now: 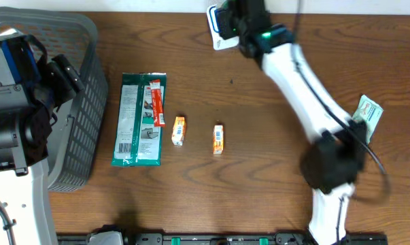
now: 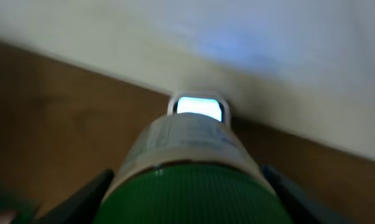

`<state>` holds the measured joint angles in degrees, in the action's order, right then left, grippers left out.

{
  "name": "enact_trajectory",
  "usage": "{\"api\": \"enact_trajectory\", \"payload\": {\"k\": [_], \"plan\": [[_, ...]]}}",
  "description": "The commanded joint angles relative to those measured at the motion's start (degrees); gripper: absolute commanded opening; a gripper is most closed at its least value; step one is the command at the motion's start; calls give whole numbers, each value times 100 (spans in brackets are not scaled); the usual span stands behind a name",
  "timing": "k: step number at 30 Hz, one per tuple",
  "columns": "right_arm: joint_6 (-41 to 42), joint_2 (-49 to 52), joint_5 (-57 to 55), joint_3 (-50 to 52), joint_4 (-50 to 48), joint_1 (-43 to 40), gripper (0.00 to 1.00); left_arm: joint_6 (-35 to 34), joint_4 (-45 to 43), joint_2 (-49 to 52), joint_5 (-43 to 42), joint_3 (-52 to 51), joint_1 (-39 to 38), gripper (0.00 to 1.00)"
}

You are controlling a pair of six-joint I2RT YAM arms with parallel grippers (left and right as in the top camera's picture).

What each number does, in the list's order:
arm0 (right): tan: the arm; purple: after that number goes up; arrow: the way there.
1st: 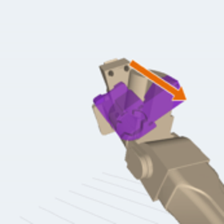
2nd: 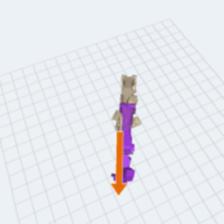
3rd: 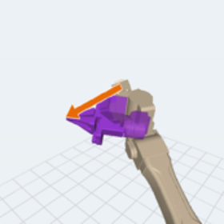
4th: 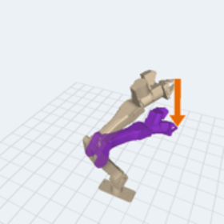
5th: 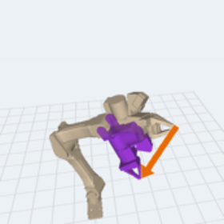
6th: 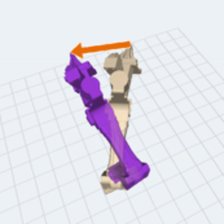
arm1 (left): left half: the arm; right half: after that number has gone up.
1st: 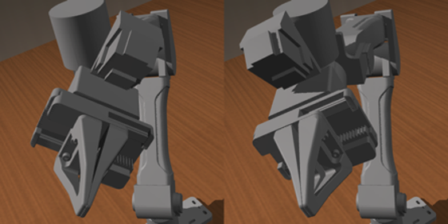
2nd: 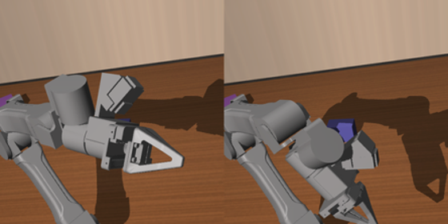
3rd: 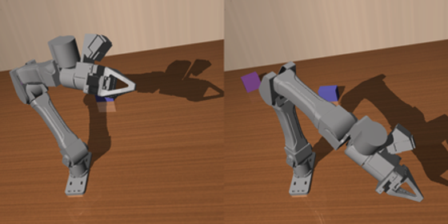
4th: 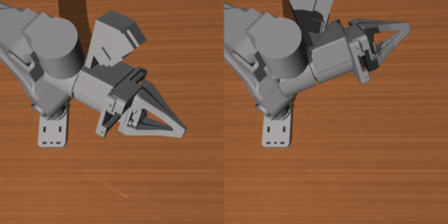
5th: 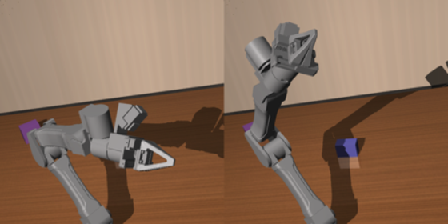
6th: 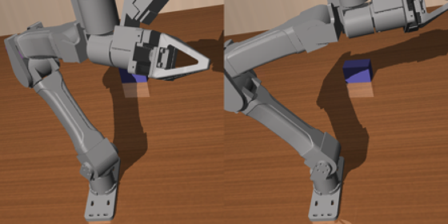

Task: Scan the item barcode
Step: 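Carry the jar to the right edge and release it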

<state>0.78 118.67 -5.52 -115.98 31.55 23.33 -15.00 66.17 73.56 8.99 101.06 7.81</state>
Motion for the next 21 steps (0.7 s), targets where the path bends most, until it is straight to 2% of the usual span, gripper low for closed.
{"api": "enact_trajectory", "payload": {"k": [1,4,8,10,14,21], "plan": [[-66,-1128,-48,-197,1029,-125,1,-9,7,17,52,33,26,88],[-63,-1467,-42,-197,2380,-398,1,-9,4,17,52,33,26,88],[153,-1443,-15,-127,4081,-914,1,-9,4,17,52,33,26,88],[197,-1373,-17,98,4426,-1106,1,-9,7,17,52,33,26,88],[195,-1340,-24,975,4105,-1427,1,-9,7,17,52,33,26,88],[234,-1340,-304,2782,2688,-2186,1,-9,4,17,50,33,26,88]]}}
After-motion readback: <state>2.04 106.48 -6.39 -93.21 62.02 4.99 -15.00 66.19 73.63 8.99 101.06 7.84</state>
